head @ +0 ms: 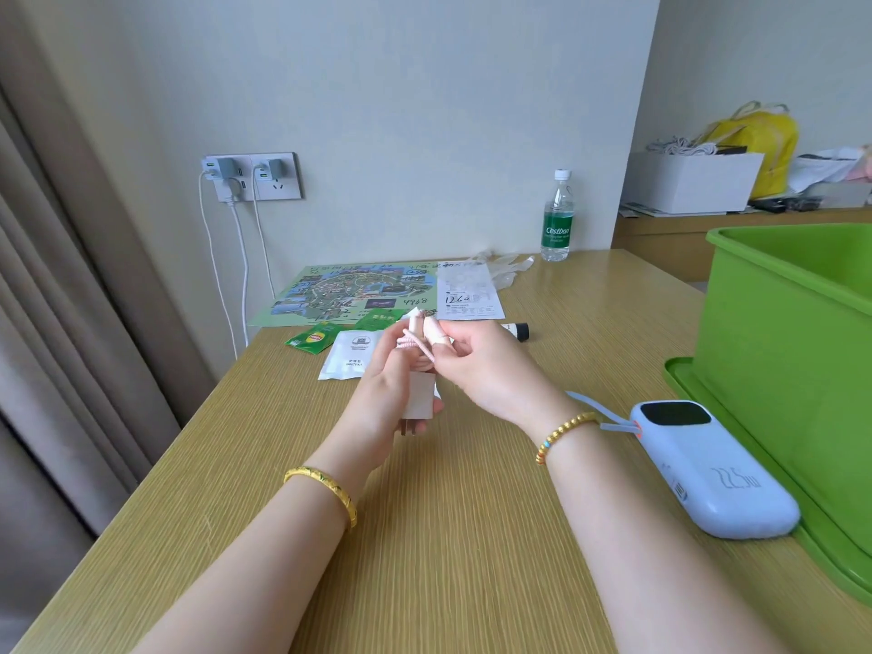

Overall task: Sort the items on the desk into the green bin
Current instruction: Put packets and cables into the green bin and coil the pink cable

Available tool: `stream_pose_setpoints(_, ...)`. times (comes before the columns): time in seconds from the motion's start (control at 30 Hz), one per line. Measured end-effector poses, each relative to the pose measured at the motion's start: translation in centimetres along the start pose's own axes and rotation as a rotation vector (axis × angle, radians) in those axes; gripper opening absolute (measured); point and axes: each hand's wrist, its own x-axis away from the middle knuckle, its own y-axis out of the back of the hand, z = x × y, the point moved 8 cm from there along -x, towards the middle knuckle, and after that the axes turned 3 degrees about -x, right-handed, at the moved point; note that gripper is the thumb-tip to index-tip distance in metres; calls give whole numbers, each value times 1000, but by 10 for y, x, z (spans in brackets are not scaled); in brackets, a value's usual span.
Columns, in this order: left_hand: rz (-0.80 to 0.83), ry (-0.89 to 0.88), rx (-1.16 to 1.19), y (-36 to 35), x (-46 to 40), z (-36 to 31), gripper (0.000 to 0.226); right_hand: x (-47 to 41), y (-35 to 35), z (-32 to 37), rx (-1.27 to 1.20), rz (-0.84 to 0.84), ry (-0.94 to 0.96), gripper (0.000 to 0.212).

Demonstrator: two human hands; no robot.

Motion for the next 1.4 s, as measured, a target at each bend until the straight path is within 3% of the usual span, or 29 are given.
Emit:
stream_pose_setpoints(0.13,23,-2,-45,-1,0,0,38,-1,2,-2,22,15,2,33)
stream_pose_setpoints(0.37,116,-25,-131,4,4,-9,37,3,3,-9,-250,170,-57,20)
stream_pose_setpoints(0.57,125,-24,-229,9,5,-9,44,3,4,-19,-220,226,-94,29)
stream_pose_setpoints(0.77,147,-82,-111,9,3,-15,38,1,1,-13,-265,114,-32,37)
stream_pose_setpoints(1.03,215,5,-27,7,-1,-9,29,3,-5,-19,-514,102,-148,26)
stream_pose_setpoints(1.23,219,21,-90,9,2,-6,27,4,-4,-19,-313,154,-141,27)
stream_pose_setpoints(1.33,230,73,-20,8,3,-6,26,2,-5,-17,-547,179,-151,37)
stream_pose_setpoints(1.4,272,94,26,6,4,-7,24,3,-8,-13,-667,256,-148,32)
